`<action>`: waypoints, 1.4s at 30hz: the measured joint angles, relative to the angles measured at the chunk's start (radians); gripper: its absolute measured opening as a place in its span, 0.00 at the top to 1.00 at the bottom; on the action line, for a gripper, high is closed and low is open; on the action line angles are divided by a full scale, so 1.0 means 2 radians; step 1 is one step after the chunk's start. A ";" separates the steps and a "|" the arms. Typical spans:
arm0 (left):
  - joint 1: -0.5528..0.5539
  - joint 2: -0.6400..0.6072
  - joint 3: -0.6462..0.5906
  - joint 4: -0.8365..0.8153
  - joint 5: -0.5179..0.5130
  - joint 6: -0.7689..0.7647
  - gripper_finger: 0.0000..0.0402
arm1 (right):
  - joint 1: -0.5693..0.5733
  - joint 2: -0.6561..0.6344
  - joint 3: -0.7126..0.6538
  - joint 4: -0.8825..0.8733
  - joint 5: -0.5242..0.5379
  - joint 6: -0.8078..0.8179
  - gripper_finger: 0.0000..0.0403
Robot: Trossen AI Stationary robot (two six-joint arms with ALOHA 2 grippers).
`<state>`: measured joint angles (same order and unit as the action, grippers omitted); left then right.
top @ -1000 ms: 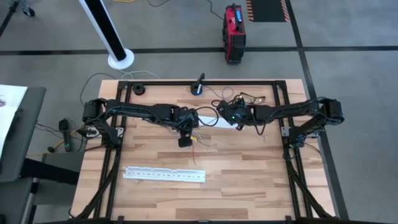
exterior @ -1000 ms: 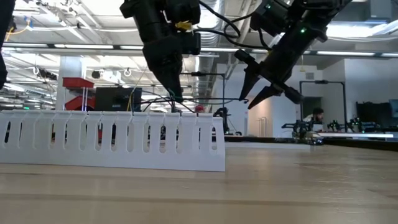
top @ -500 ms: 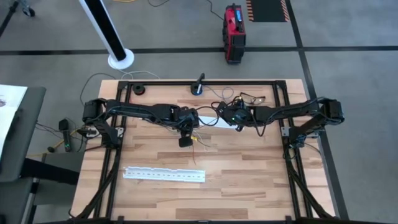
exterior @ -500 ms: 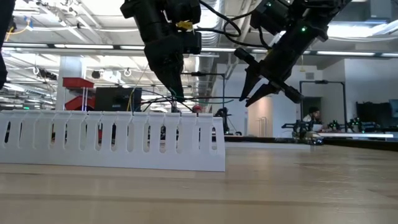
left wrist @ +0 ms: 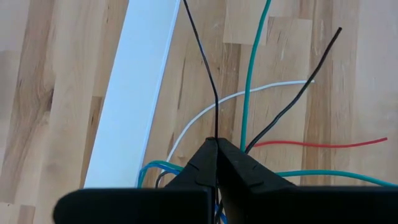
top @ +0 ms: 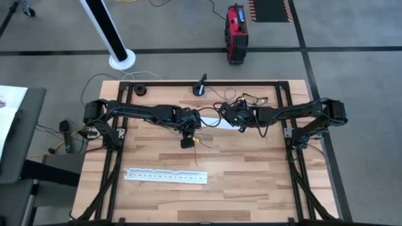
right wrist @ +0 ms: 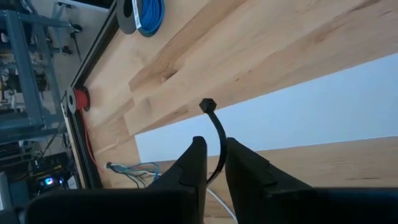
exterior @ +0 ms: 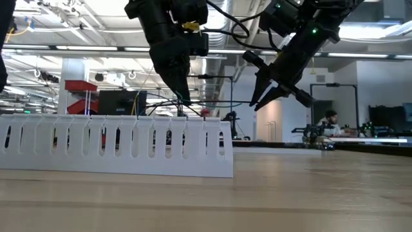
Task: Ziptie cables
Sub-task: Insert the black zip tie into the locking head
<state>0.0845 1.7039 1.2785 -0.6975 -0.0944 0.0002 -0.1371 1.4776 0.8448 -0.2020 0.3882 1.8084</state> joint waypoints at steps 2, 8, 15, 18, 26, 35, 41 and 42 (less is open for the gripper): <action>0.000 0.000 0.000 0.000 0.000 0.000 1.00 | 0.000 0.000 0.000 0.000 0.000 0.000 0.93; 0.000 0.000 0.000 0.000 0.000 0.000 1.00 | 0.000 0.000 0.000 0.000 0.000 -0.001 0.99; 0.000 0.000 0.000 0.000 0.000 -0.005 1.00 | 0.000 0.000 0.000 0.000 0.000 -0.021 1.00; 0.000 0.000 0.000 0.002 0.000 -0.017 1.00 | 0.004 0.000 0.000 -0.002 0.002 -0.051 1.00; 0.000 -0.015 0.000 0.020 0.068 -0.049 0.95 | 0.007 0.000 0.000 -0.047 0.002 -0.089 1.00; 0.000 -0.096 0.000 0.034 0.124 -0.070 0.73 | 0.006 0.000 0.000 -0.054 0.025 -0.144 1.00; 0.006 -0.160 0.000 0.062 0.123 -0.081 0.65 | -0.011 0.000 0.000 0.102 0.029 -0.311 1.00; 0.006 -0.167 0.000 0.072 0.123 -0.077 0.65 | -0.014 0.000 0.000 0.133 0.022 -0.327 1.00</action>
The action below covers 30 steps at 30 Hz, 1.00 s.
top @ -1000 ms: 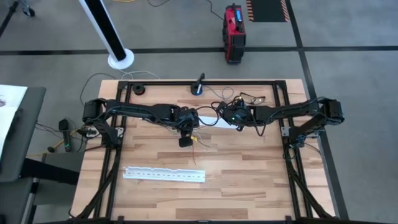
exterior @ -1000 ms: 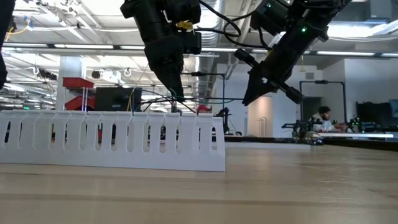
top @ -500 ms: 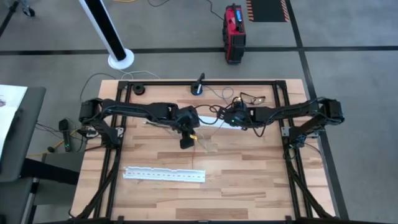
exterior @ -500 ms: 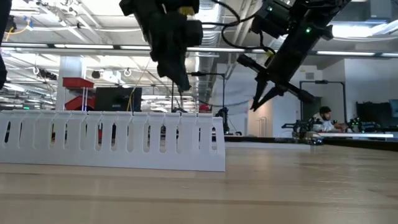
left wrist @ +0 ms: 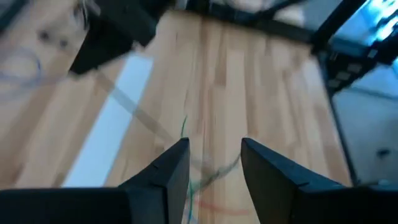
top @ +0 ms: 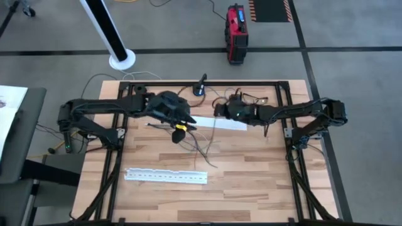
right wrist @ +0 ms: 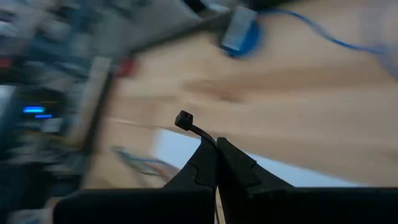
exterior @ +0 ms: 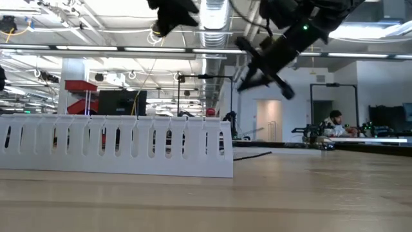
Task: Ziptie cables
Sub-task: Insert the black zip tie into the locking head
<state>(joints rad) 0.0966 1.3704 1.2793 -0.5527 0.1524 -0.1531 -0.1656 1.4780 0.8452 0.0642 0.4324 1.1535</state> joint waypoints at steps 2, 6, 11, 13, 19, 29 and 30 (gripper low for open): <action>0.002 -0.012 0.000 0.014 0.001 0.022 0.65 | -0.007 0.000 0.000 0.056 -0.019 -0.028 1.00; 0.006 -0.023 0.000 0.023 0.047 0.124 0.65 | -0.020 0.000 0.000 0.121 -0.078 -0.043 1.00; -0.003 -0.023 -0.005 -0.008 0.080 0.294 0.65 | -0.021 0.000 0.000 0.162 -0.120 -0.033 1.00; -0.009 -0.023 -0.012 -0.033 0.063 0.375 0.65 | -0.022 0.000 0.000 0.188 -0.142 -0.028 1.00; -0.036 -0.022 -0.043 -0.035 -0.062 0.532 0.65 | -0.028 0.000 0.000 0.234 -0.179 0.040 1.00; -0.064 -0.022 -0.061 0.022 -0.157 0.628 0.65 | -0.016 0.000 0.000 0.240 -0.231 0.071 1.00; -0.066 -0.022 -0.061 0.023 -0.157 0.633 0.65 | -0.016 0.000 0.000 0.240 -0.235 0.074 1.00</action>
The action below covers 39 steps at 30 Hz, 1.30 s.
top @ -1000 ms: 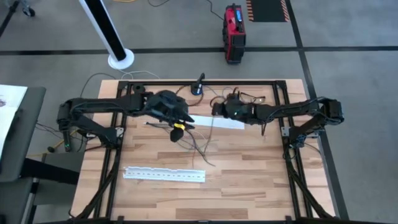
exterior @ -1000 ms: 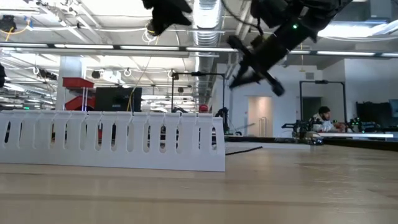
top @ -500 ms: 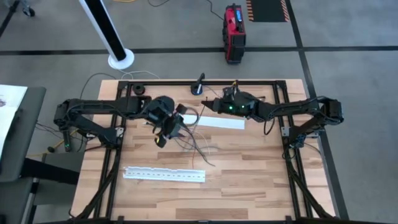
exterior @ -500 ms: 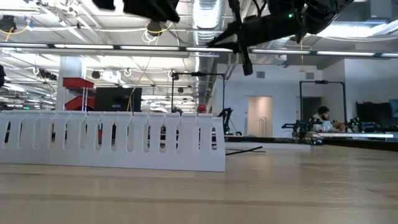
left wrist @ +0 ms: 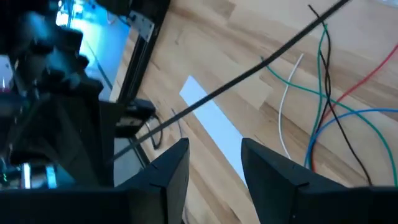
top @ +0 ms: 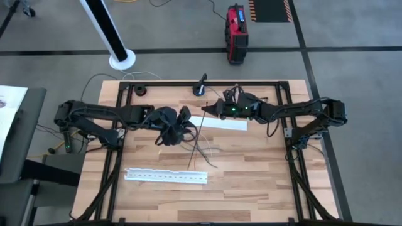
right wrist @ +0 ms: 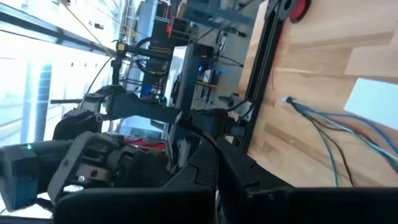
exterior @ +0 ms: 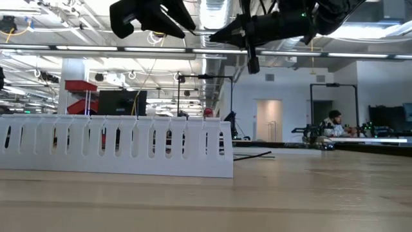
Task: Ziptie cables
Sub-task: Insert the black zip tie into the locking head
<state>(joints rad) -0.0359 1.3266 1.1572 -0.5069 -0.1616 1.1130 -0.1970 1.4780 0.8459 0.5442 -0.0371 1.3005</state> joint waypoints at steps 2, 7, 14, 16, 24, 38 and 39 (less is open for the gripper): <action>-0.005 0.000 0.000 0.004 0.002 0.005 0.66 | 0.000 0.000 0.000 0.000 -0.009 0.005 1.00; -0.024 -0.005 0.000 0.005 0.043 0.006 0.71 | -0.001 0.000 0.000 0.006 -0.016 0.005 1.00; -0.038 0.000 0.000 0.012 0.089 0.005 0.74 | -0.001 0.000 0.000 0.010 -0.048 -0.023 1.00; -0.037 0.001 0.000 0.020 0.086 -0.002 0.74 | -0.004 0.000 0.000 0.010 -0.061 -0.033 1.00; -0.027 0.000 0.000 0.049 0.080 -0.023 0.75 | -0.015 0.000 0.000 0.009 -0.088 -0.048 1.00; -0.040 0.000 -0.008 0.079 0.093 0.053 0.75 | -0.018 0.000 0.000 0.009 -0.100 -0.047 1.00; -0.042 0.000 -0.018 0.098 0.093 0.052 0.75 | -0.018 0.000 0.000 0.009 -0.100 -0.047 1.00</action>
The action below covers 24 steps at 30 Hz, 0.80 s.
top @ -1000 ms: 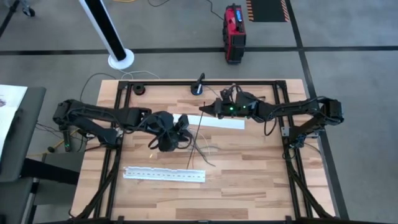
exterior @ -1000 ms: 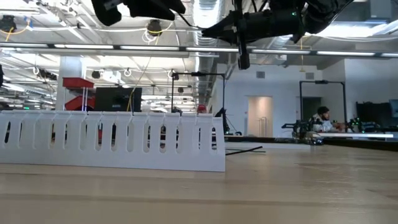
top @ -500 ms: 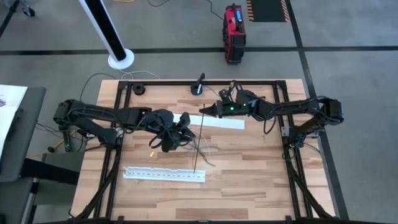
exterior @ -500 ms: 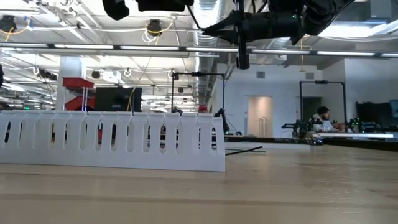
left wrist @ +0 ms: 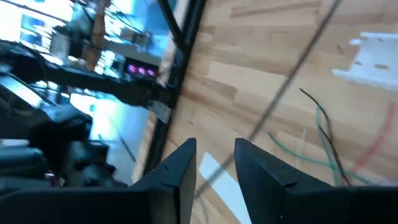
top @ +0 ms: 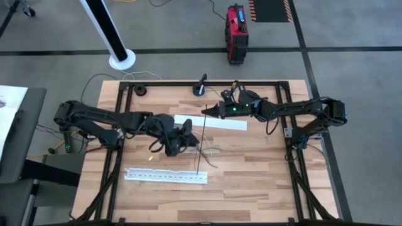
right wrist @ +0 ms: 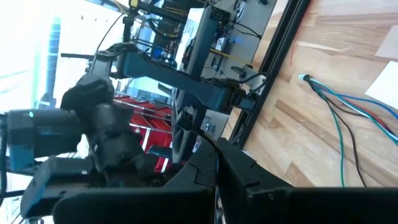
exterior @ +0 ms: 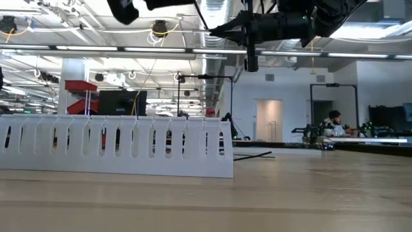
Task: Ziptie cables
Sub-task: Insert the black zip tie into the locking head
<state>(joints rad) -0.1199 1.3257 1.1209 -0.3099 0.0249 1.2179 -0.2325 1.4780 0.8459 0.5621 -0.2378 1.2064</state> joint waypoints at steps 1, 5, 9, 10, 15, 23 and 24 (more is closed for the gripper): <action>-0.003 0.000 -0.012 0.018 0.000 0.000 0.75 | 0.000 0.000 0.000 0.000 0.000 0.000 1.00; -0.021 0.001 -0.075 0.117 -0.036 0.018 0.75 | 0.000 0.000 0.000 0.009 0.000 -0.002 1.00; -0.036 0.000 -0.118 0.177 -0.085 0.043 0.75 | 0.000 0.000 0.000 0.015 0.000 -0.002 1.00; -0.038 0.000 -0.124 0.175 -0.088 0.047 0.75 | 0.000 0.000 0.000 0.017 0.000 -0.002 1.00; -0.049 0.001 -0.144 0.197 -0.081 0.038 0.75 | 0.000 0.000 0.000 0.028 0.001 -0.002 1.00; -0.061 0.000 -0.146 0.247 -0.091 0.035 0.75 | -0.003 0.000 0.000 0.027 0.003 -0.001 1.00; -0.061 0.000 -0.146 0.245 -0.087 0.037 0.75 | -0.003 0.000 0.000 0.027 0.003 -0.001 1.00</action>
<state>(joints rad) -0.2413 1.3266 0.8280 0.1809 -0.1496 1.2914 -0.2386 1.4780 0.8459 0.6155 -0.2310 1.2037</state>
